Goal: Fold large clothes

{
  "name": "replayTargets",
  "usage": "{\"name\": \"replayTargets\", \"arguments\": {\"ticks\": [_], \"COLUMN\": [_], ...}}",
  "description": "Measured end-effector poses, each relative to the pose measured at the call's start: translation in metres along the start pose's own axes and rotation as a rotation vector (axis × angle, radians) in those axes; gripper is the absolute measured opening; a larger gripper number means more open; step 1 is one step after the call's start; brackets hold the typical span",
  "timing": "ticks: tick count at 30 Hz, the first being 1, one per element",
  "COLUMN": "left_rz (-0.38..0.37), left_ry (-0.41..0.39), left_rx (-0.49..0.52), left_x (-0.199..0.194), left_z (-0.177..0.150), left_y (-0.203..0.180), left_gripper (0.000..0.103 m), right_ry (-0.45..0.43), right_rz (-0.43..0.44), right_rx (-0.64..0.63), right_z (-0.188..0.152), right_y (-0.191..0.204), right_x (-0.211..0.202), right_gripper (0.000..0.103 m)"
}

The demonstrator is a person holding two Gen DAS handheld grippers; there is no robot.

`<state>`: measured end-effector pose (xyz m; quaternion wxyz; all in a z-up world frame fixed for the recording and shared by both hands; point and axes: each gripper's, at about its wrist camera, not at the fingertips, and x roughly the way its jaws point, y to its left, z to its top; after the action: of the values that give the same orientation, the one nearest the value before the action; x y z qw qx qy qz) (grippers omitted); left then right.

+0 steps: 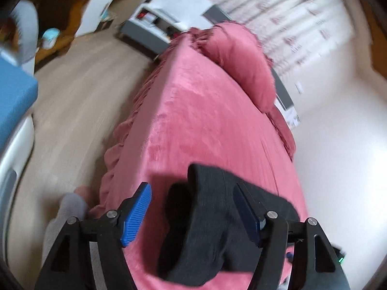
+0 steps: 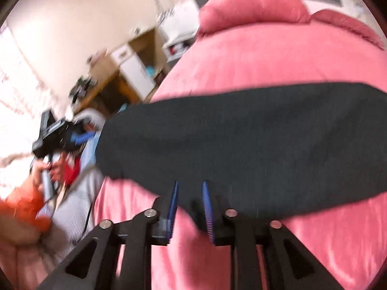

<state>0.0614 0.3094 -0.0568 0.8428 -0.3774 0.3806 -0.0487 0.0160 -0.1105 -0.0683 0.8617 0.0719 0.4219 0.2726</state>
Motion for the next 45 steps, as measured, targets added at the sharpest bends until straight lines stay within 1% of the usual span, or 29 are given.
{"name": "replayTargets", "arguments": {"ticks": [2, 5, 7, 8, 10, 11, 12, 16, 18, 19, 21, 22, 23, 24, 25, 26, 27, 28, 30, 31, 33, 34, 36, 38, 40, 41, 42, 43, 45], "left_rz": [-0.002, 0.100, 0.104, 0.092, 0.074, 0.105, 0.122, 0.053, 0.073, 0.095, 0.184, 0.257, 0.299, 0.325, 0.304, 0.266, 0.255, 0.274, 0.398, 0.403, 0.308, 0.275, 0.200, 0.113, 0.080, 0.093, 0.134, 0.201, 0.325], "left_ry": [0.047, 0.105, 0.141, 0.159, 0.206, 0.210, 0.185, 0.038, -0.047, -0.058, -0.017, 0.039, 0.081, 0.114, 0.106, 0.064, 0.009, -0.046, -0.204, -0.266, -0.314, -0.321, -0.275, -0.174, -0.070, -0.041, -0.017, 0.008, 0.042], "left_rx": [0.034, 0.125, 0.134, 0.126, 0.132, 0.163, 0.196, 0.262, 0.330, 0.358, 0.408, 0.441, 0.446, 0.433, 0.403, 0.355, 0.314, 0.284, 0.228, 0.205, 0.199, 0.227, 0.352, 0.478, 0.610, 0.661, 0.719, 0.770, 0.807], "left_x": [0.019, 0.057, 0.078, 0.086, 0.099, 0.098, 0.095, 0.051, 0.034, 0.037, 0.061, 0.083, 0.097, 0.106, 0.105, 0.096, 0.083, 0.071, 0.042, 0.029, 0.012, 0.010, 0.020, 0.045, 0.081, 0.095, 0.113, 0.131, 0.164], "left_z": [0.010, 0.019, 0.021, 0.018, 0.011, 0.007, 0.005, 0.013, 0.018, 0.020, 0.019, 0.014, 0.013, 0.011, 0.012, 0.014, 0.016, 0.019, 0.022, 0.021, 0.015, 0.009, -0.008, -0.031, -0.055, -0.061, -0.067, -0.070, -0.065], "left_y": [-0.008, -0.023, -0.026, -0.028, -0.035, -0.042, -0.049, -0.078, -0.089, -0.090, -0.083, -0.074, -0.067, -0.058, -0.053, -0.048, -0.046, -0.044, -0.041, -0.043, -0.053, -0.065, -0.097, -0.126, -0.148, -0.153, -0.158, -0.156, -0.140], "left_gripper": [0.070, 0.070, 0.070, 0.070, 0.043, 0.039, 0.036, 0.034, 0.034, 0.034, 0.037, 0.039, 0.044, 0.047, 0.048, 0.056, 0.070, 0.075, 0.071, 0.071, 0.069, 0.069, 0.069, 0.069, 0.069, 0.069, 0.069, 0.069, 0.069], "right_ry": [0.002, 0.079, 0.256, 0.291, 0.227, 0.217, 0.210, 0.170, 0.123, 0.108, 0.086, 0.104, 0.121, 0.125, 0.123, 0.126, 0.123, 0.111, 0.060, 0.029, -0.022, -0.051, -0.096, -0.117, -0.123, -0.129, -0.130, -0.124, -0.140], "right_rz": [-0.006, -0.036, -0.062, -0.100, -0.124, -0.133, -0.146, -0.166, -0.122, -0.110, -0.099, -0.106, -0.114, -0.114, -0.111, -0.107, -0.104, -0.104, -0.117, -0.125, -0.152, -0.173, -0.215, -0.268, -0.321, -0.344, -0.367, -0.395, -0.430], "right_rx": [0.014, 0.005, 0.007, -0.009, -0.070, -0.079, -0.086, -0.083, -0.022, 0.003, 0.024, 0.022, 0.020, 0.017, 0.016, 0.022, 0.028, 0.032, 0.051, 0.072, 0.116, 0.148, 0.199, 0.246, 0.282, 0.299, 0.318, 0.340, 0.380], "right_z": [0.013, 0.021, 0.012, 0.002, -0.006, -0.009, -0.012, -0.011, -0.009, -0.009, -0.011, -0.012, -0.013, -0.011, -0.009, -0.007, -0.006, -0.009, -0.008, -0.006, -0.005, -0.003, 0.001, 0.008, 0.016, 0.020, 0.022, 0.025, 0.027], "right_y": [0.009, 0.011, 0.015, 0.025, 0.038, 0.041, 0.045, 0.058, 0.056, 0.055, 0.053, 0.052, 0.047, 0.048, 0.048, 0.049, 0.050, 0.050, 0.041, 0.035, 0.012, 0.002, -0.012, -0.031, -0.050, -0.061, -0.077, -0.089, -0.110], "right_x": [0.026, 0.066, 0.104, 0.117, 0.113, 0.112, 0.112, 0.101, 0.088, 0.087, 0.091, 0.096, 0.097, 0.100, 0.098, 0.096, 0.092, 0.084, 0.068, 0.059, 0.036, 0.027, 0.018, 0.012, 0.006, 0.001, -0.004, -0.008, -0.020], "right_gripper": [0.029, 0.029, 0.030, 0.030, 0.039, 0.039, 0.039, 0.039, 0.039, 0.039, 0.039, 0.039, 0.039, 0.039, 0.039, 0.039, 0.039, 0.039, 0.039, 0.039, 0.040, 0.040, 0.040, 0.040, 0.040, 0.040, 0.040, 0.040, 0.040]}}
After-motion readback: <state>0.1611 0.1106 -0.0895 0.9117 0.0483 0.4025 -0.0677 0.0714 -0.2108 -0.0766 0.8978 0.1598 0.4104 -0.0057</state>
